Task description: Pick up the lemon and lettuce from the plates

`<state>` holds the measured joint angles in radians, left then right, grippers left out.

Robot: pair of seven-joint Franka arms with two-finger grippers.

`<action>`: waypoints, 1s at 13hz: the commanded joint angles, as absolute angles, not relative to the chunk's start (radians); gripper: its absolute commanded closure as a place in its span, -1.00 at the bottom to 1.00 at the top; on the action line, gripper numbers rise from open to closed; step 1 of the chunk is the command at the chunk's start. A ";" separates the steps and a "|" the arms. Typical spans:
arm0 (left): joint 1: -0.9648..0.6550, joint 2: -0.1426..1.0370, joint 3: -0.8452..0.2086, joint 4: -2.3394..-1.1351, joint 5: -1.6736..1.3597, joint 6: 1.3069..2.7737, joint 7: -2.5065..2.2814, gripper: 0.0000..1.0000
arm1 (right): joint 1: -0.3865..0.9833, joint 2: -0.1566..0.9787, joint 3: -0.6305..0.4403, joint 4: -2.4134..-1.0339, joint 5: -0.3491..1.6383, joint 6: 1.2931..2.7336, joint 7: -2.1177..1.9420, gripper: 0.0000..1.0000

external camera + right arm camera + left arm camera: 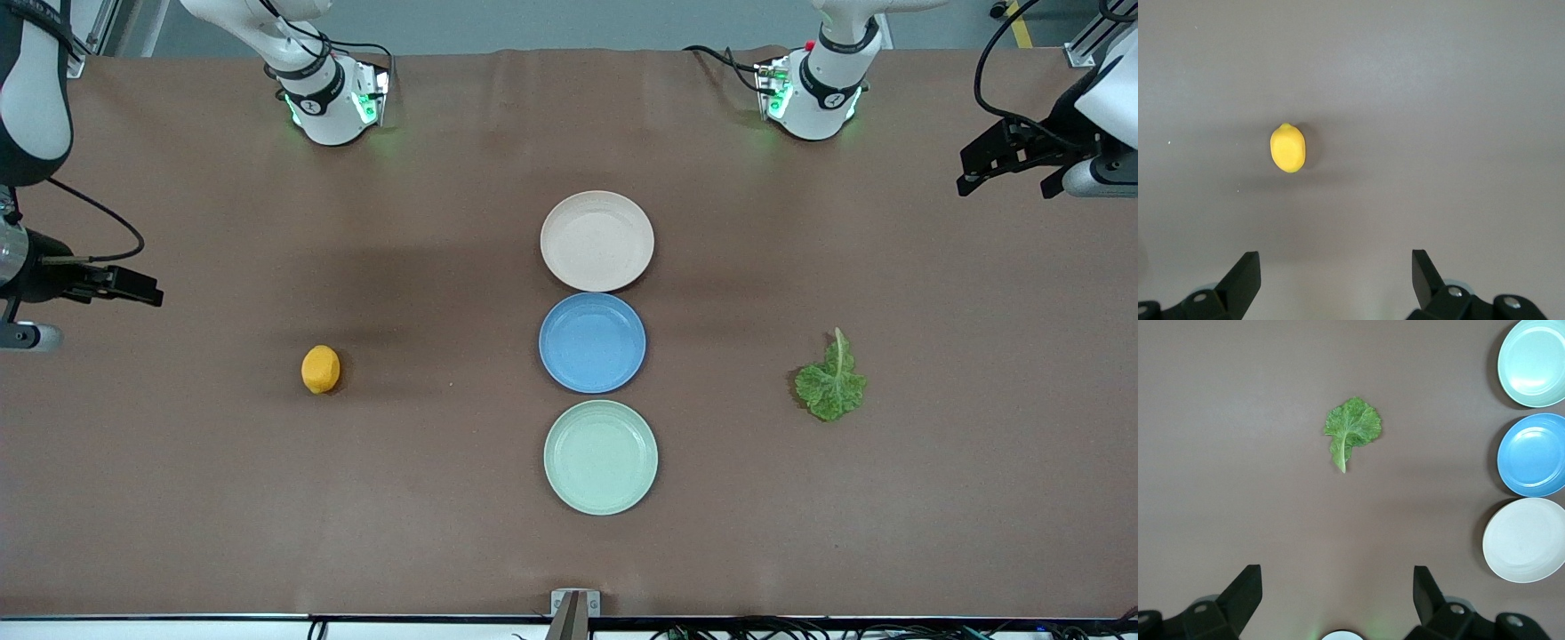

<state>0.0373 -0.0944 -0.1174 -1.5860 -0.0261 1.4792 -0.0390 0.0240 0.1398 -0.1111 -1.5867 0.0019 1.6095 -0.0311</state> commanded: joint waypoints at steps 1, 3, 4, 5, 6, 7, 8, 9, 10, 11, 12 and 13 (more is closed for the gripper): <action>0.049 -0.109 -0.126 -1.594 -0.048 1.489 -0.029 -1.00 | 0.023 0.026 -0.107 -1.690 0.012 1.632 -0.023 -1.00; 0.049 -0.110 -0.126 -1.592 -0.048 1.488 -0.029 -1.00 | 0.014 -0.015 -0.106 -1.713 0.012 1.632 -0.025 -1.00; 0.051 -0.110 -0.126 -1.592 -0.048 1.488 -0.028 -1.00 | 0.014 -0.037 -0.106 -1.729 0.011 1.632 -0.026 -1.00; 0.052 -0.110 -0.124 -1.592 -0.048 1.488 -0.026 -1.00 | 0.012 -0.055 -0.104 -1.744 0.011 1.635 -0.028 -1.00; 0.055 -0.109 -0.124 -1.592 -0.046 1.488 -0.026 -1.00 | 0.008 -0.067 -0.103 -1.750 0.011 1.635 -0.028 -1.00; 0.057 -0.109 -0.124 -1.592 -0.046 1.488 -0.025 -1.00 | -0.003 -0.075 -0.092 -1.752 0.011 1.632 -0.029 -1.00; 0.055 -0.109 -0.123 -1.591 -0.045 1.488 -0.023 -1.00 | -0.017 -0.089 -0.077 -1.761 0.011 1.632 -0.029 -1.00; 0.055 -0.109 -0.123 -1.589 -0.040 1.486 -0.025 -1.00 | -0.023 -0.101 -0.062 -1.770 0.009 1.632 -0.031 -1.00; 0.055 -0.109 -0.123 -1.582 -0.035 1.483 -0.026 -1.00 | -0.021 -0.113 -0.060 -1.778 0.003 1.632 -0.031 -1.00; 0.055 -0.109 -0.123 -1.575 -0.035 1.482 -0.028 -1.00 | -0.023 -0.123 -0.058 -1.784 0.003 1.632 -0.032 -1.00; 0.055 -0.109 -0.123 -1.575 -0.034 1.480 -0.032 -1.00 | -0.025 -0.127 -0.058 -1.786 0.002 1.629 -0.038 -1.00; 0.054 -0.110 -0.123 -1.577 -0.034 1.480 -0.038 -1.00 | -0.026 -0.139 -0.058 -1.786 0.003 1.625 -0.049 -1.00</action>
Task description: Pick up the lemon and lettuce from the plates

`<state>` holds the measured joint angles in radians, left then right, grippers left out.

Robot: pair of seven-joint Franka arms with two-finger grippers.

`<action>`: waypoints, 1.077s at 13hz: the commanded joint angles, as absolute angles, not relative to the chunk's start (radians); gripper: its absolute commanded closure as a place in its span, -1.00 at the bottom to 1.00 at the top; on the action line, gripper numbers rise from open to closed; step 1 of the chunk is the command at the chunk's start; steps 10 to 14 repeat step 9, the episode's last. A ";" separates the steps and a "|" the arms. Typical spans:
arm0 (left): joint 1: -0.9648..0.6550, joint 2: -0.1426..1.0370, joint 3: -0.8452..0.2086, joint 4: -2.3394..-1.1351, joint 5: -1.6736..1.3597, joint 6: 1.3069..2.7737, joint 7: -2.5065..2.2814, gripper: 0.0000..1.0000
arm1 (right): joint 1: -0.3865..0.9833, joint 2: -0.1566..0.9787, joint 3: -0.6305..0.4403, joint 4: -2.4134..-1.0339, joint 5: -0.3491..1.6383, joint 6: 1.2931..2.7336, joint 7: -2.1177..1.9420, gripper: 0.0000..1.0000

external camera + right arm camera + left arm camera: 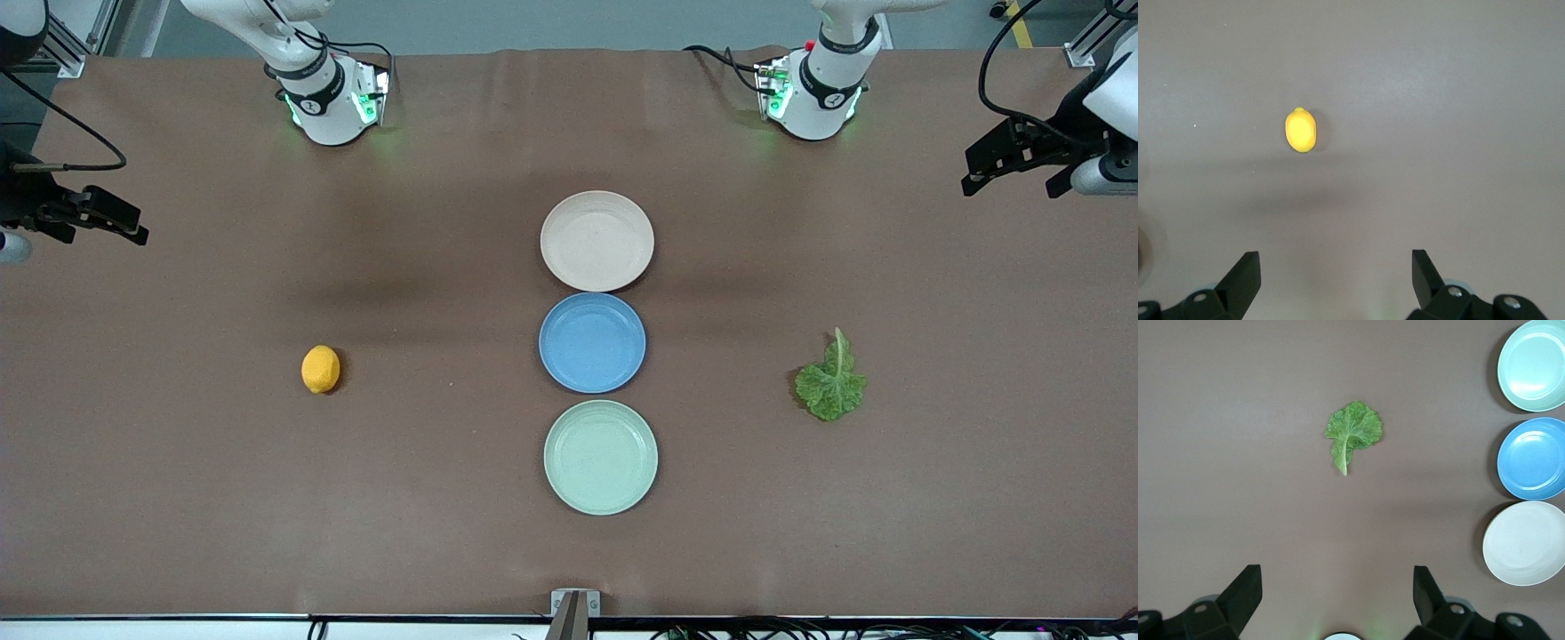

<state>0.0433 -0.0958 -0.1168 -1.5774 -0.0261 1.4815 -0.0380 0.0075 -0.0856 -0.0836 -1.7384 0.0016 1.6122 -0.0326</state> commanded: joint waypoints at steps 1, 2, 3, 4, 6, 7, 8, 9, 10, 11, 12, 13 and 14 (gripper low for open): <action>0.054 -0.109 -0.123 -1.577 -0.028 1.480 -0.038 -1.00 | -0.025 -0.149 -0.060 -1.787 0.002 1.618 -0.051 -1.00; 0.057 -0.109 -0.123 -1.575 -0.022 1.480 -0.038 -1.00 | -0.025 -0.156 -0.060 -1.789 0.002 1.612 -0.051 -1.00; 0.057 -0.109 -0.121 -1.575 -0.021 1.480 -0.038 -1.00 | -0.023 -0.161 -0.060 -1.789 0.002 1.612 -0.051 -1.00; 0.055 -0.109 -0.123 -1.574 -0.021 1.480 -0.037 -1.00 | -0.023 -0.161 -0.061 -1.789 0.002 1.614 -0.051 -1.00; 0.055 -0.106 -0.123 -1.560 -0.021 1.480 -0.032 -1.00 | -0.023 -0.160 -0.061 -1.789 0.002 1.617 -0.051 -1.00; 0.057 -0.100 -0.120 -1.551 -0.020 1.480 -0.028 -1.00 | -0.020 -0.161 -0.060 -1.789 0.002 1.620 -0.051 -1.00; 0.058 -0.100 -0.117 -1.548 -0.020 1.480 -0.029 -1.00 | -0.020 -0.161 -0.060 -1.787 0.002 1.624 -0.051 -1.00; 0.057 -0.100 -0.115 -1.548 -0.020 1.479 -0.029 -1.00 | -0.018 -0.161 -0.060 -1.787 0.003 1.632 -0.049 -1.00; 0.057 -0.100 -0.115 -1.548 -0.020 1.479 -0.029 -1.00 | -0.018 -0.161 -0.060 -1.787 0.003 1.632 -0.049 -1.00; 0.057 -0.100 -0.115 -1.548 -0.020 1.479 -0.029 -1.00 | -0.018 -0.161 -0.060 -1.787 0.003 1.632 -0.049 -1.00; 0.057 -0.100 -0.115 -1.548 -0.020 1.479 -0.029 -1.00 | -0.018 -0.161 -0.060 -1.787 0.003 1.632 -0.049 -1.00; 0.057 -0.100 -0.115 -1.548 -0.020 1.479 -0.029 -1.00 | -0.018 -0.161 -0.060 -1.787 0.003 1.632 -0.049 -1.00; 0.057 -0.100 -0.115 -1.548 -0.020 1.479 -0.029 -1.00 | -0.018 -0.161 -0.060 -1.787 0.003 1.632 -0.049 -1.00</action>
